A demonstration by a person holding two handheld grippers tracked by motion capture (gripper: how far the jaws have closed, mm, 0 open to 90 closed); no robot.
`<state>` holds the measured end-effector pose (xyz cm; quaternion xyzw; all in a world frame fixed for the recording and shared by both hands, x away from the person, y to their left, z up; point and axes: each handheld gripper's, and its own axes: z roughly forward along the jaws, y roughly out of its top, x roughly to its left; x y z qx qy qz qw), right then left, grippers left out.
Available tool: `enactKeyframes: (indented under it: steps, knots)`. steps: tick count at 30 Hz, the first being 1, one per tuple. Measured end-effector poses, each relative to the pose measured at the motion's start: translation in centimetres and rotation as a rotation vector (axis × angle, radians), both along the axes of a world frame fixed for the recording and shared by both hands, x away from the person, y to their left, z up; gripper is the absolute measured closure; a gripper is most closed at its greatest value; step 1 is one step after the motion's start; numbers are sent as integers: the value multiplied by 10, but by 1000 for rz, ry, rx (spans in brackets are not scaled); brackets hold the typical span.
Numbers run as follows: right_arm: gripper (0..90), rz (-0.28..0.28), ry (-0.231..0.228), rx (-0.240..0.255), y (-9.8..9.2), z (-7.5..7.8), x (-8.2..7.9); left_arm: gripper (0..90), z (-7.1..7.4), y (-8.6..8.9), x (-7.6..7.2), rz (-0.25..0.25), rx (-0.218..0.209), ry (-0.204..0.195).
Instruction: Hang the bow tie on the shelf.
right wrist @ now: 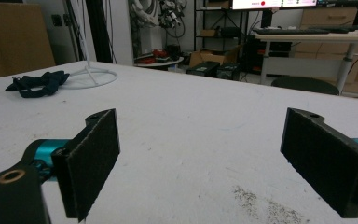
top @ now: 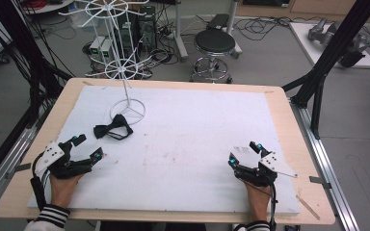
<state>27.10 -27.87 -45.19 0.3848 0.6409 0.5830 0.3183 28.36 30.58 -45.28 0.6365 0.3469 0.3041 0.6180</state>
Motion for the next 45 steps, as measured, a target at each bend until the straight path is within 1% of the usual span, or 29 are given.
enactKeyframes:
  steps: [3, 5, 6, 9, 13, 20, 24, 25, 26, 28, 30, 35, 39, 40, 41, 42, 43, 45]
  knots:
    - [108, 0, 0, 2, 0, 0, 0, 149, 0, -1, 0, 3, 9, 6]
    - [108, 1, 0, 1, 0, 0, 0, 149, 0, -1, 0, 6, 17, -1]
    - [108, 3, -1, 1, 0, 0, 0, 149, 0, -2, 0, 8, 16, -4]
    - [108, 2, 0, 2, 0, 0, 0, 149, 0, 0, 1, 12, 7, 9]
    - [108, -1, -3, -8, 0, 0, 0, 149, 0, -1, 0, 14, 10, 7]
    - [108, 1, -6, -9, 0, 0, 0, 148, 1, -2, 2, 17, 12, 22]
    - [108, 0, -3, -7, 0, 0, 0, 146, 2, -2, 4, 14, 25, 39]
    - [108, -1, -5, -8, 0, 0, 0, 146, 2, -3, 4, 15, 41, 44]
    - [108, -1, -5, -8, 0, 0, 0, 146, 2, -3, 4, 15, 41, 44]
    - [108, 1, -9, -13, 0, 0, 0, 146, 4, -2, 6, 15, 65, 51]
    - [108, 2, -8, -13, 0, 0, 0, 146, 6, -1, 7, 17, 67, 53]
    - [108, -1, -3, -3, 0, 0, 0, 146, 17, 0, 14, 22, 92, 61]
    - [108, -1, -3, -7, 0, 0, 0, 147, 29, 2, 23, 28, 113, 83]
    - [108, -1, -2, -7, 0, 0, 0, 147, 33, 2, 27, 30, 132, 108]
    - [108, -1, -2, -7, 0, 0, 0, 147, 33, 2, 27, 30, 132, 108]
    - [108, -1, -2, -7, 0, 0, 0, 147, 36, 2, 31, 31, 159, 135]
    - [108, -1, -2, -7, 0, 0, 0, 148, 37, 1, 34, 31, 173, 153]
    - [108, 1, -8, -10, 1, 0, 0, 148, 41, 0, 39, 23, 189, 183]
